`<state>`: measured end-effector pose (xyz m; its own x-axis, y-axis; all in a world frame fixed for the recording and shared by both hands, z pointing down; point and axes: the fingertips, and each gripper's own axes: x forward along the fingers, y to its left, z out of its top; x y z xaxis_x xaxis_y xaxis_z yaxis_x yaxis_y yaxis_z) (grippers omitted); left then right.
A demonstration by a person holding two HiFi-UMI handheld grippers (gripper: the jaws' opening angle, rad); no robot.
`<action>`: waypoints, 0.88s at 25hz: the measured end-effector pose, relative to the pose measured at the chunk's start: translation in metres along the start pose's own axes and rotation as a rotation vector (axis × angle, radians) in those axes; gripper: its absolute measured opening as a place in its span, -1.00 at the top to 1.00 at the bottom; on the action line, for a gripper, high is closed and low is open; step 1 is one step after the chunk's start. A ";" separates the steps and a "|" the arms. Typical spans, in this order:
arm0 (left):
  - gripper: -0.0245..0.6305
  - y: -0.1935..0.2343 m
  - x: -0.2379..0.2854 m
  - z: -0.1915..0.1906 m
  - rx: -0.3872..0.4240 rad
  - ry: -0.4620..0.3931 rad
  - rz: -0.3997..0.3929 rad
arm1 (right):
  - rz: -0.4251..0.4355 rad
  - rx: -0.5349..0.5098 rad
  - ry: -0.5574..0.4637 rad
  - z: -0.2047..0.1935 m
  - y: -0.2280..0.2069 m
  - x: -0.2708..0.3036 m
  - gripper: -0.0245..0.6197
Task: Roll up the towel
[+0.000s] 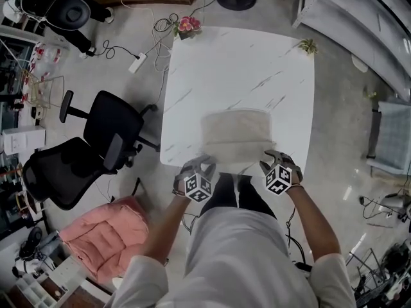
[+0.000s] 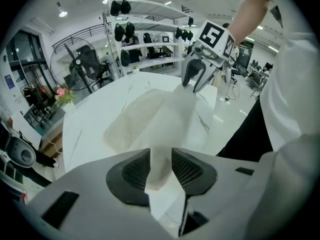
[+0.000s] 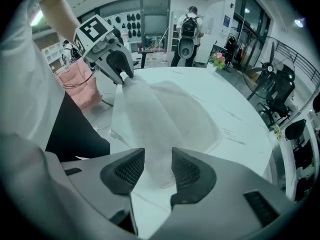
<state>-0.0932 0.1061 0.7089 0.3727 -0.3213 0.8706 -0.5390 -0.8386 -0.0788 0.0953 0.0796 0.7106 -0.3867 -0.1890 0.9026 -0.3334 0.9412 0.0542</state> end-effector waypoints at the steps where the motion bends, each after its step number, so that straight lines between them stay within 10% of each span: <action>1: 0.48 -0.005 0.004 -0.001 -0.003 0.003 -0.007 | 0.009 -0.005 0.012 -0.004 0.005 0.003 0.36; 9: 0.33 -0.006 0.039 -0.015 0.031 0.080 0.029 | -0.056 -0.073 0.047 -0.021 0.008 0.029 0.34; 22: 0.75 -0.013 0.032 -0.023 0.018 0.045 0.043 | -0.075 -0.087 0.017 -0.023 0.014 0.028 0.70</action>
<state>-0.0918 0.1165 0.7488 0.3153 -0.3372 0.8871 -0.5401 -0.8324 -0.1244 0.0998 0.0936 0.7470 -0.3483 -0.2557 0.9018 -0.2843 0.9456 0.1583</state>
